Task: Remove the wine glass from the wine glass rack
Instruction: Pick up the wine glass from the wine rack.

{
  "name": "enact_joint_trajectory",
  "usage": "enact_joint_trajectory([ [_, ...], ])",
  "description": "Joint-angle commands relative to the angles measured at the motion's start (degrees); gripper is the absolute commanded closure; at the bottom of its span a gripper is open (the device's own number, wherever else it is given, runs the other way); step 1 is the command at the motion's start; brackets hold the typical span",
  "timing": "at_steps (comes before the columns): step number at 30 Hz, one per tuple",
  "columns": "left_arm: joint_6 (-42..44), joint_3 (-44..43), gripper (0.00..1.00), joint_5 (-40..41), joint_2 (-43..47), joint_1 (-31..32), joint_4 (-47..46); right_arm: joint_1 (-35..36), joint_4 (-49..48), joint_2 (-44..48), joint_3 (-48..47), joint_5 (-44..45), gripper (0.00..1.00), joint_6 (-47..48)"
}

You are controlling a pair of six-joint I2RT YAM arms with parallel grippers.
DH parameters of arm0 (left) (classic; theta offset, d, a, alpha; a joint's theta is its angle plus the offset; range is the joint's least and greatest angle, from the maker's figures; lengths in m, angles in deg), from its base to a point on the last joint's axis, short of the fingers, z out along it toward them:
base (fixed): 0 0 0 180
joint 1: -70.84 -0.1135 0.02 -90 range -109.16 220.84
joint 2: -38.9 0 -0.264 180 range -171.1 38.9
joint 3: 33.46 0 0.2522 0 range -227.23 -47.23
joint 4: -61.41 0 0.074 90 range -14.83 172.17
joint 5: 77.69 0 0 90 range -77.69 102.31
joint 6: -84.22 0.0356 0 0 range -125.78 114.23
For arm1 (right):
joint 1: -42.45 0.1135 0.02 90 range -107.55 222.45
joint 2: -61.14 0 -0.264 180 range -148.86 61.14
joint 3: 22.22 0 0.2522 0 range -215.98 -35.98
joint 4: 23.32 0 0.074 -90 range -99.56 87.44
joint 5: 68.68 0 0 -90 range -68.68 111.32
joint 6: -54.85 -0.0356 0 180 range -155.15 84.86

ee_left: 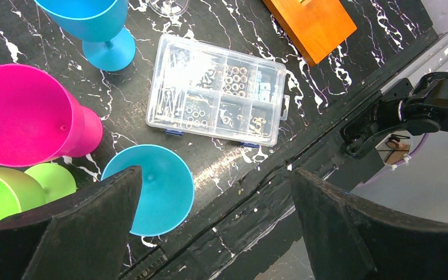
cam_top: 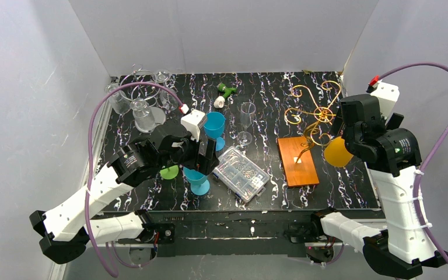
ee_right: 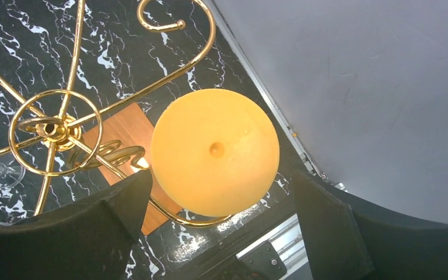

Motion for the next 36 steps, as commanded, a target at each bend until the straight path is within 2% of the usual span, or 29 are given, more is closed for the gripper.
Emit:
enact_joint_trajectory([
  [1,0.3,-0.9,0.02,0.1,0.8,0.3,0.4,-0.1,-2.8,0.9,1.0,2.4,0.01,-2.2],
  [17,0.3,-1.3,0.02,0.2,0.7,0.3,0.5,-0.1,-5.8,2.0,3.9,4.4,0.02,-3.7],
  [26,0.4,-1.3,0.02,0.1,0.5,0.3,0.5,-0.1,-6.5,2.0,3.8,5.9,0.10,-3.3],
  [36,0.4,-1.3,0.02,0.1,0.3,0.3,0.5,-0.1,-7.0,1.9,3.9,5.8,0.23,-2.6],
])
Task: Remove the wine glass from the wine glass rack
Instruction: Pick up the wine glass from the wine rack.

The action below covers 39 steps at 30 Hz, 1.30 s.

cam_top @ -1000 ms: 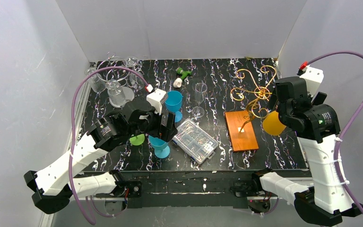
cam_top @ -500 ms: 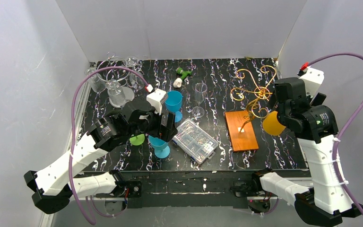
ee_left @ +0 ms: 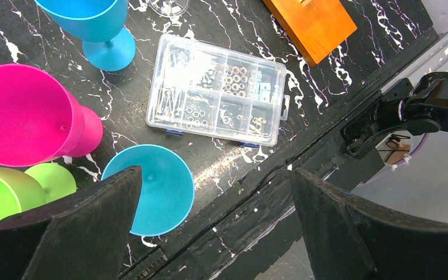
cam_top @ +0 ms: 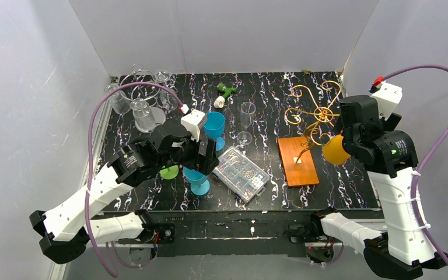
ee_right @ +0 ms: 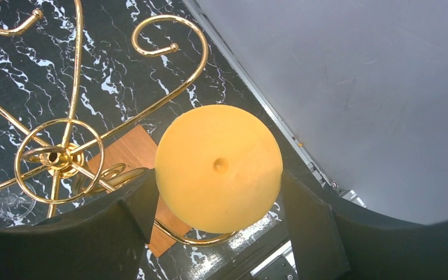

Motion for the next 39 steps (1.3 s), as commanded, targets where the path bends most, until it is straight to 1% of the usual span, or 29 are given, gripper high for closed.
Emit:
enact_joint_trajectory([
  [1,0.4,-1.3,0.02,0.1,0.4,0.2,0.5,-0.1,-2.1,0.3,0.0,2.1,0.23,-0.1],
  [3,0.4,-1.3,0.02,0.0,0.2,0.3,0.5,-0.1,-1.6,-0.2,-0.5,2.2,0.18,0.1],
  [5,0.3,-1.3,0.02,-0.1,0.1,0.3,0.5,-0.1,-1.2,-0.4,-0.5,2.8,0.08,0.2],
  [7,0.3,-1.3,0.02,-0.2,0.0,0.3,0.5,-0.1,-1.3,-0.1,-0.1,3.1,0.02,0.4],
  [15,0.4,-1.4,0.02,-0.1,-0.1,0.3,0.5,-0.1,-4.5,1.2,3.8,1.9,0.02,0.9],
  [24,0.5,-1.7,0.02,0.1,-0.2,0.3,0.5,-0.1,-6.6,1.3,3.9,3.0,0.02,1.4],
  [27,0.5,-1.9,0.02,0.1,-0.4,0.3,0.5,-0.1,-7.1,1.6,4.2,3.1,0.05,1.5],
  [39,0.5,-2.1,0.02,-0.1,-0.8,0.3,0.4,-0.1,-5.8,1.2,1.5,5.0,0.29,2.0],
])
